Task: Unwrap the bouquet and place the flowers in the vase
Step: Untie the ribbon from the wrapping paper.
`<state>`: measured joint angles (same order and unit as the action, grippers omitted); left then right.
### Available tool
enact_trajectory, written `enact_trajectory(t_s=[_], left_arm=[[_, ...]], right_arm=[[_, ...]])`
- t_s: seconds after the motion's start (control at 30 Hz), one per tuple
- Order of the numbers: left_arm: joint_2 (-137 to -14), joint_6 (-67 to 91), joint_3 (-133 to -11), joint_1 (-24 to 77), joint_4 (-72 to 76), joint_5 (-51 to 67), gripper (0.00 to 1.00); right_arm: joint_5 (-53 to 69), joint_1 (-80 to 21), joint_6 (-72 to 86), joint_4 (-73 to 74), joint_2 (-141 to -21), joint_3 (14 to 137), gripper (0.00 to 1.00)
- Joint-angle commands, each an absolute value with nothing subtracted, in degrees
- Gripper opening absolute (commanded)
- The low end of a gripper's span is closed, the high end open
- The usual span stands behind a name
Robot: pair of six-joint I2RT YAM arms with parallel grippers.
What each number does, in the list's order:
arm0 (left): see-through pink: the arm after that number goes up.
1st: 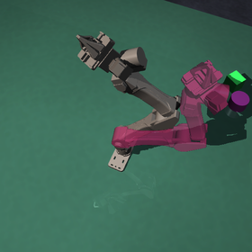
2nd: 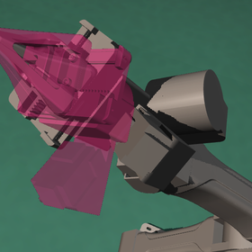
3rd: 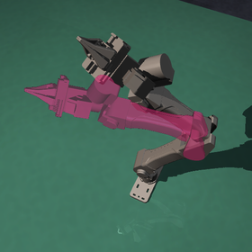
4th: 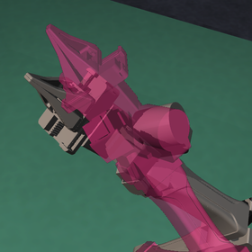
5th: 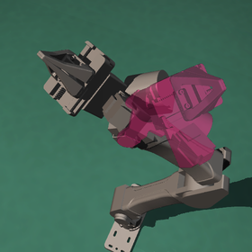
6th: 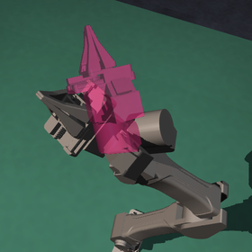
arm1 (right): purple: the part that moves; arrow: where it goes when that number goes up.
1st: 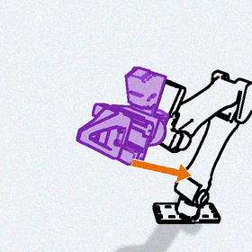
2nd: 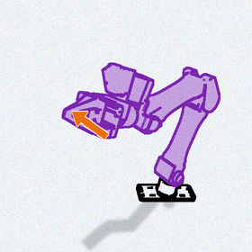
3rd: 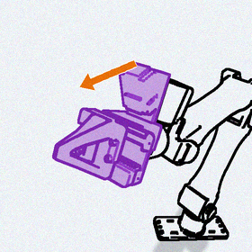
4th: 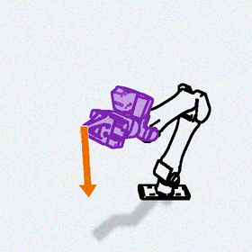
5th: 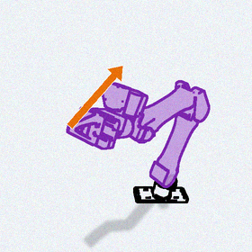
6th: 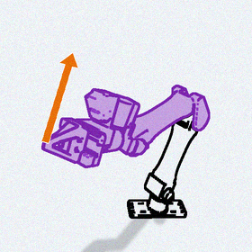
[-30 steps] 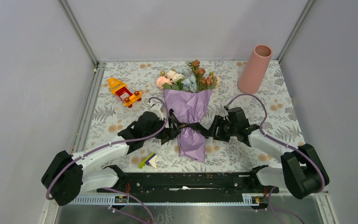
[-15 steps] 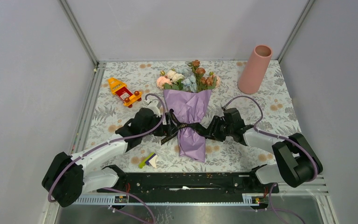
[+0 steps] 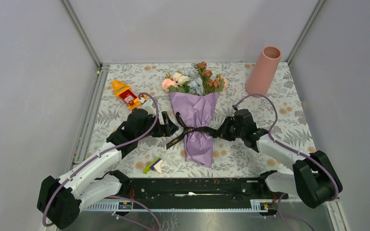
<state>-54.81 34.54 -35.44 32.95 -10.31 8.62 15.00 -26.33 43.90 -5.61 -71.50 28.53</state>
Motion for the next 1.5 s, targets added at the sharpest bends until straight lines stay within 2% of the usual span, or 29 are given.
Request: enact_trajectory(t_s=[0.0, 0.23, 0.43, 0.93, 1.07, 1.2, 1.47], left_arm=[[-52.57, 33.65, -36.39, 31.97, -11.16, 9.52, 0.80], [-50.83, 33.66, -35.37, 31.39, -11.20, 9.94, 0.80], [-49.74, 33.81, -34.53, 30.95, -11.29, 10.82, 0.80], [-47.78, 36.05, -31.56, 30.66, -10.68, 11.03, 0.80], [-47.85, 36.17, -31.30, 30.58, -10.36, 10.93, 0.80], [-48.87, 35.35, -31.05, 30.59, -8.66, 12.61, 0.81], [-50.89, 33.20, -31.62, 30.74, -4.08, 17.77, 0.81]], right_arm=[[10.96, -27.89, 39.12, -0.37, -67.72, 33.41, 0.15], [7.69, -34.24, 34.35, 4.25, -68.37, 39.62, 0.14], [3.31, -40.77, 31.33, 6.30, -72.37, 46.86, 0.18], [9.24, -50.18, 32.21, 2.79, -86.04, 55.81, 0.26], [9.58, -50.53, 32.90, 2.87, -84.64, 55.40, 0.31], [8.01, -50.54, 32.78, 5.25, -81.00, 54.90, 0.45], [-4.16, -49.31, 31.34, 16.21, -72.00, 52.02, 0.62]])
